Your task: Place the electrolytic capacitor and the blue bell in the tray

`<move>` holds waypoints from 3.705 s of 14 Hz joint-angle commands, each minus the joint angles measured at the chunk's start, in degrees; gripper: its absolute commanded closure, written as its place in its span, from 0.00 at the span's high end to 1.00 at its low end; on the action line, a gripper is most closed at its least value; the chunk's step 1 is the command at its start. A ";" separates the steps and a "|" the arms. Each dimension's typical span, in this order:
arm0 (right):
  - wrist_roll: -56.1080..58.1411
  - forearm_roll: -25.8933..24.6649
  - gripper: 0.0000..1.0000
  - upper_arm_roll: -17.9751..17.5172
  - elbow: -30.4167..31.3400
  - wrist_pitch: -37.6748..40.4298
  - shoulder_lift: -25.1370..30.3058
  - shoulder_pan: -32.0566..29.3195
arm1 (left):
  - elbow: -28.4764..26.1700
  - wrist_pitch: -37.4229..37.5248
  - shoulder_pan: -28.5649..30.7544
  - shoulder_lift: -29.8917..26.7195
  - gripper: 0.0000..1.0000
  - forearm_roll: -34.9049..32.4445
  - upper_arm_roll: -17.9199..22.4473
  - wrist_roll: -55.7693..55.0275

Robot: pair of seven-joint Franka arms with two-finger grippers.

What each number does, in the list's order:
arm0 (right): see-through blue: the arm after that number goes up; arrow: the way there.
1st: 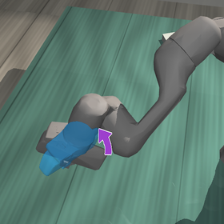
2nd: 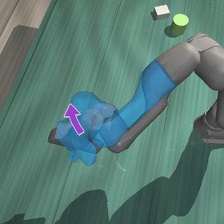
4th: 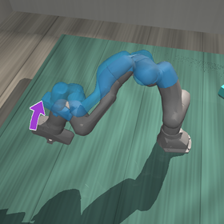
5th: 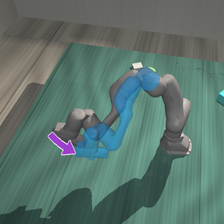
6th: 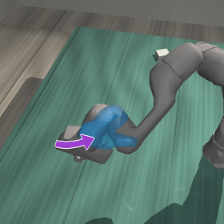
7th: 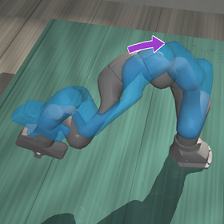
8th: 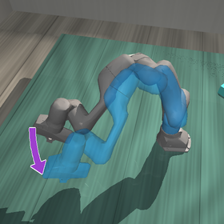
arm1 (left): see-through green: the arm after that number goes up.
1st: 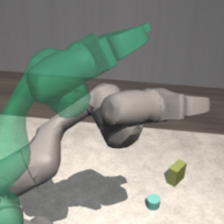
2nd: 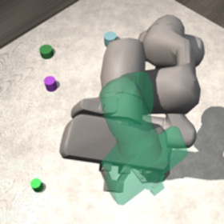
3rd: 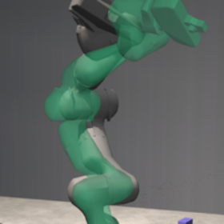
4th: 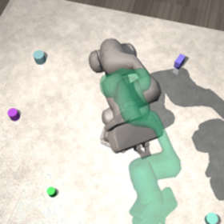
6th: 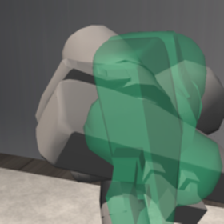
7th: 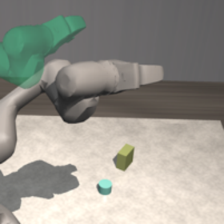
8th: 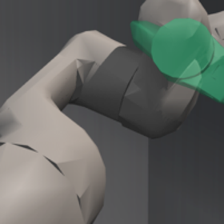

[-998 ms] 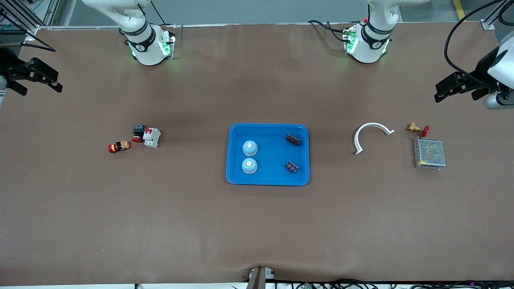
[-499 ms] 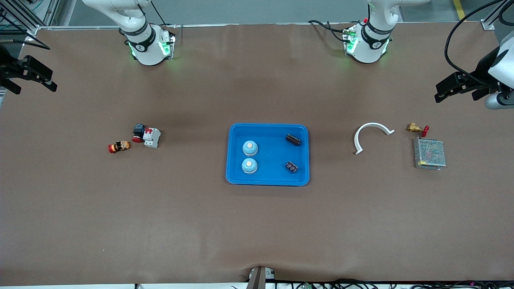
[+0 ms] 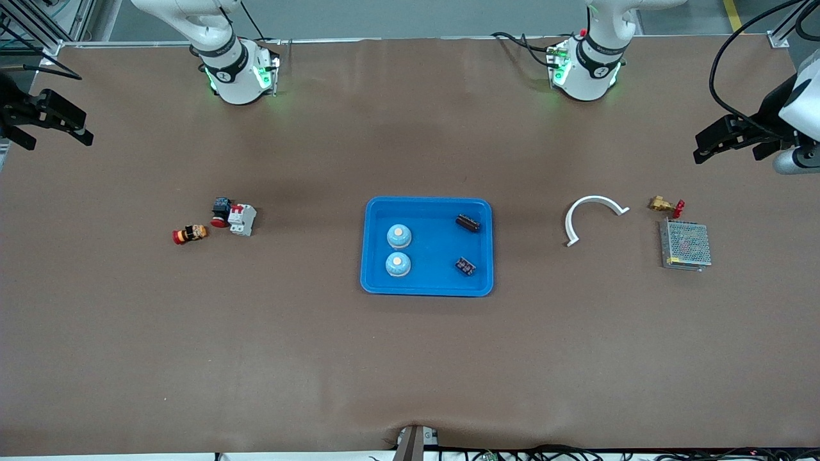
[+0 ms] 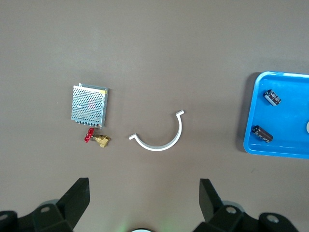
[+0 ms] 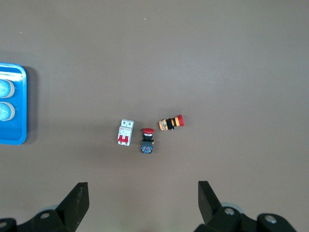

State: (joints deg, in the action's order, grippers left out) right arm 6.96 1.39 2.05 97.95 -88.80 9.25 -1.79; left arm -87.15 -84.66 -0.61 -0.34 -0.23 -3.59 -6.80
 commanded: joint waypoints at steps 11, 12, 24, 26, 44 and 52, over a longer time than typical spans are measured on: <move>-0.81 -0.86 1.00 -1.96 -9.44 5.22 -5.83 -1.12 | 1.01 -0.07 -0.53 1.04 1.00 -1.26 -0.37 0.21; -0.73 -0.86 1.00 -1.96 -9.44 5.13 -5.83 -1.12 | 1.01 -0.07 -0.62 1.05 1.00 -1.26 -0.37 0.13; -0.81 -0.86 1.00 -1.70 -9.62 4.96 -5.91 -0.50 | 1.01 -0.07 -0.71 1.66 1.00 -1.35 -0.37 -0.23; -0.81 -0.86 1.00 -1.70 -9.62 5.04 -5.91 -0.67 | 1.01 -0.07 -0.62 1.66 1.00 -1.35 -0.37 -0.23; -0.64 -0.07 1.00 -1.87 -10.06 5.31 -6.00 -1.03 | 1.01 0.37 -0.27 0.70 1.00 -2.05 -1.68 -4.53; -0.55 0.02 1.00 -1.87 -10.23 4.78 -6.26 -1.20 | 1.01 0.63 -0.27 0.52 1.00 -2.05 -1.77 -4.53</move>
State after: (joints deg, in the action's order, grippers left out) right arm 6.87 1.40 0.78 89.44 -84.66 3.88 -2.03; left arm -86.41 -84.66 -0.98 0.83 -1.00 -4.85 -10.91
